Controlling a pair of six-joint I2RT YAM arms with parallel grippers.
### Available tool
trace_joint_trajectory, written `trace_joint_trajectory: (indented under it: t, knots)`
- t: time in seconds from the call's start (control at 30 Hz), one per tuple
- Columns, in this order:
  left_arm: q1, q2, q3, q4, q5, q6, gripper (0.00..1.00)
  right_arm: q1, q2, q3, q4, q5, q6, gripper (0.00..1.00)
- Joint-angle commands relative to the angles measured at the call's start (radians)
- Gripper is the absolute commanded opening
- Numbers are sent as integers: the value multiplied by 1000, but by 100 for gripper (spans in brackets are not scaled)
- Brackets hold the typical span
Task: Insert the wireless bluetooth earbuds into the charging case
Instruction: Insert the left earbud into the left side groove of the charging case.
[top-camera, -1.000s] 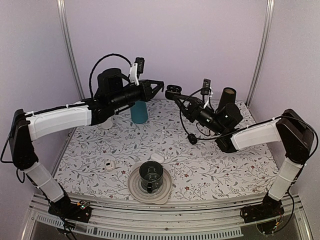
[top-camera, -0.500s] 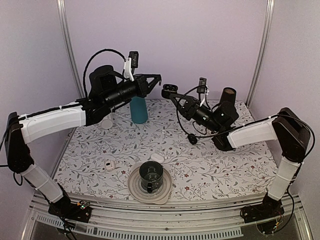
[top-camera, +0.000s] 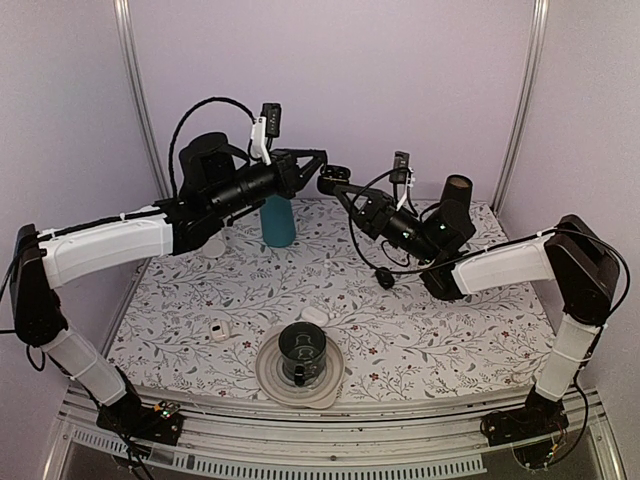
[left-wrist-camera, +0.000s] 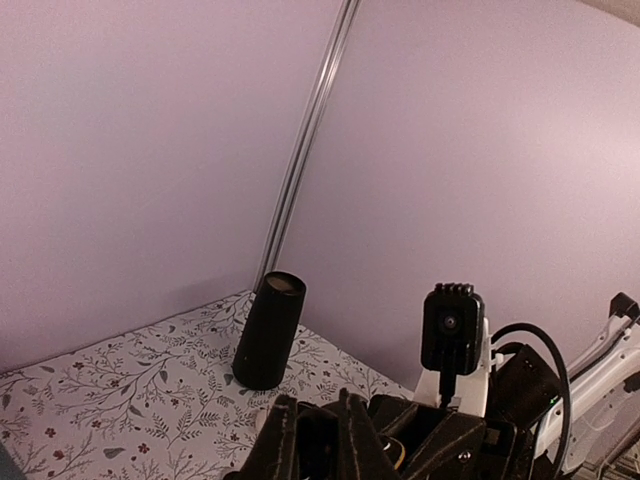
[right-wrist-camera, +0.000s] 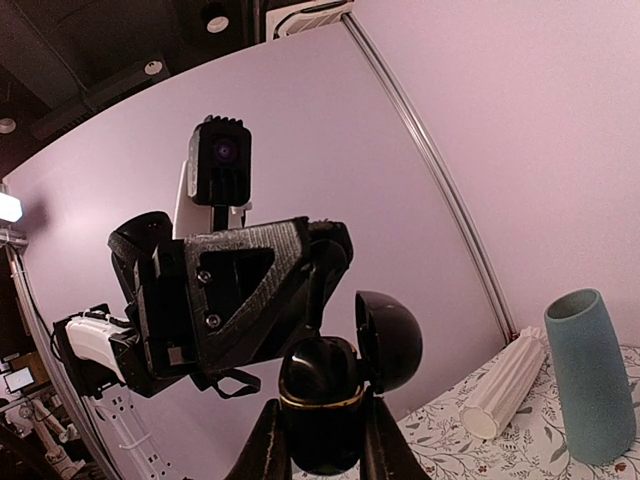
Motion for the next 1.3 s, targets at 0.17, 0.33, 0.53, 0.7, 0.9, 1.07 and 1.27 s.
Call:
trace_joint_trajectory:
  t: [0.17,0.33,0.53,0.7,0.9,1.07,1.27]
  knots:
    - [-18,-19,-24,9,9,49,11,5,-2,26,23,-3,8,2]
    - [-18,-36,-44,9,11,68,12,5,-10,29,25,-8,6,3]
    - [-19,-48,-59,19,22,69,12,4,-14,36,26,-8,1,2]
    - [-20,-51,-63,21,35,70,12,1,-17,39,28,-6,-4,2]
    - [-22,-59,-69,21,48,81,12,-9,-23,37,31,-12,-5,3]
    - [-21,-64,-75,15,55,89,13,-13,-28,38,32,-16,-13,2]
    - [-23,-75,-91,22,57,96,13,-17,-32,40,33,-25,-22,2]
